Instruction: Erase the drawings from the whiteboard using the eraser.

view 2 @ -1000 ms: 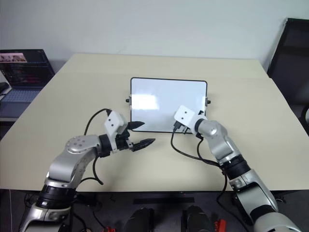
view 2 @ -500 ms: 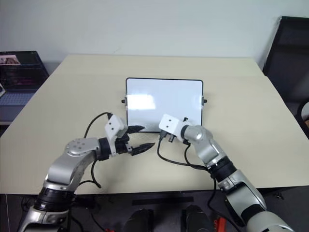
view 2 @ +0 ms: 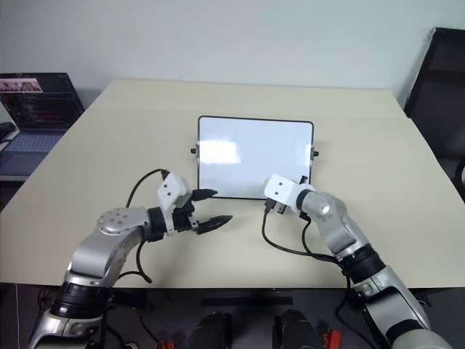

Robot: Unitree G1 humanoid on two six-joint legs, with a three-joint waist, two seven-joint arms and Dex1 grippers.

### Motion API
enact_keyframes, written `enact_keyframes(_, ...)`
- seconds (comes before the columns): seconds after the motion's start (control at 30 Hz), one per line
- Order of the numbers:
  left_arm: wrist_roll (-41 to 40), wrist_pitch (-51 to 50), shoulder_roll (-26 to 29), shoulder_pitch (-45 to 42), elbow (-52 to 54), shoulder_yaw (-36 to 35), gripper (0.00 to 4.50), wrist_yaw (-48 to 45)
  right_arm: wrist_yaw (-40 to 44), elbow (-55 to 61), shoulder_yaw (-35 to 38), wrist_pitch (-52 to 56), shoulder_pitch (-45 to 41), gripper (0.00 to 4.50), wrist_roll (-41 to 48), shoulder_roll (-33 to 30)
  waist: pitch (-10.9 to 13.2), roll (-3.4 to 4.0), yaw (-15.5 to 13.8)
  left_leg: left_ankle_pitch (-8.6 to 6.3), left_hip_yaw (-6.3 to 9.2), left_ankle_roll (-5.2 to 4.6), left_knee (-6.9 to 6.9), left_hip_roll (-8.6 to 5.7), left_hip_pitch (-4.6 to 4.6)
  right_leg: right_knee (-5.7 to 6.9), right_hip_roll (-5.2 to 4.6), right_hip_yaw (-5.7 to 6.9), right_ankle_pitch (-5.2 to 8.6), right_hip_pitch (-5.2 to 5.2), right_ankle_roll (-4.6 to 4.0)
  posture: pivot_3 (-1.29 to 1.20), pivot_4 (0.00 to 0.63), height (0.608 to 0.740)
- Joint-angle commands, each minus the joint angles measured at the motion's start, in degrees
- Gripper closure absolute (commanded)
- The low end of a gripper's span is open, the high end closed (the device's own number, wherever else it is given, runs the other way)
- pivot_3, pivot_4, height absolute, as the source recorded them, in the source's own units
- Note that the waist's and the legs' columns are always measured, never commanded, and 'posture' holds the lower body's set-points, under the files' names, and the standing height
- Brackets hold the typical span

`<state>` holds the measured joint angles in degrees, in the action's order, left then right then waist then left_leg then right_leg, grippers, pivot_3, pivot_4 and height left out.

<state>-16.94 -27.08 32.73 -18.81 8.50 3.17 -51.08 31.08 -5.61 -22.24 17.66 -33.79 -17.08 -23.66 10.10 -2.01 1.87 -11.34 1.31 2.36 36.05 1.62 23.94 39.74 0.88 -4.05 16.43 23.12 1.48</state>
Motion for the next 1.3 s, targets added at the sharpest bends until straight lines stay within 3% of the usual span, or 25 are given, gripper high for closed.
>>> enact_keyframes(0.03, -1.5, -0.4, 0.2, -1.7, 1.7, 0.0, 0.00, -0.9, -0.4, 7.9, 5.7, 4.0, 0.8, 3.37, 3.1, 1.1, 0.0, 0.00, 0.0, 0.00, 0.01, 0.00, -0.01, 0.00, 0.03, -0.02, 0.00, 0.01, 0.00, 0.02, 0.00, 0.00, 0.150, 0.740)
enact_keyframes(0.33, -2.1, 0.4, -0.9, -7.8, 0.0, 3.9, 0.00, -6.0, -5.3, 30.5, 23.7, 25.3, 11.0, 3.37, 10.9, 4.6, 0.0, 0.01, -0.3, -0.02, 0.18, 0.01, -0.10, -0.04, 0.34, -0.33, -0.03, 0.14, -0.01, 0.08, 0.00, 0.00, 0.150, 0.740)
enact_keyframes(0.53, -1.0, 3.5, -3.0, -11.4, -3.6, 8.9, 0.00, -11.3, -12.3, 37.8, 31.6, 33.3, 19.6, 3.37, 11.5, 8.4, 0.0, 0.03, 0.0, -0.03, 0.16, 0.01, -0.11, -0.03, 0.40, -0.42, -0.01, 0.15, -0.02, 0.10, 0.02, 0.00, 0.150, 0.740)
enact_keyframes(0.93, 3.5, 12.7, -12.5, -25.2, -19.4, 15.7, 0.00, -17.1, -18.0, 27.5, 35.9, 35.1, 17.4, 3.37, 17.3, 12.9, 0.0, 0.05, 0.4, -0.03, 0.05, -0.01, -0.10, -0.12, 0.36, -0.44, 0.10, 0.10, -0.03, 0.09, 0.05, 0.00, 0.150, 0.740)
enact_keyframes(1.3, 5.1, 14.8, -15.6, -26.4, -21.9, 16.1, 0.00, -17.3, -21.3, 17.5, 37.3, 29.7, 13.8, 3.37, 20.5, 13.0, 0.0, 0.06, 0.5, -0.03, 0.06, -0.01, -0.10, -0.11, 0.39, -0.44, 0.10, 0.09, -0.04, 0.10, 0.06, 0.00, 0.150, 0.740)
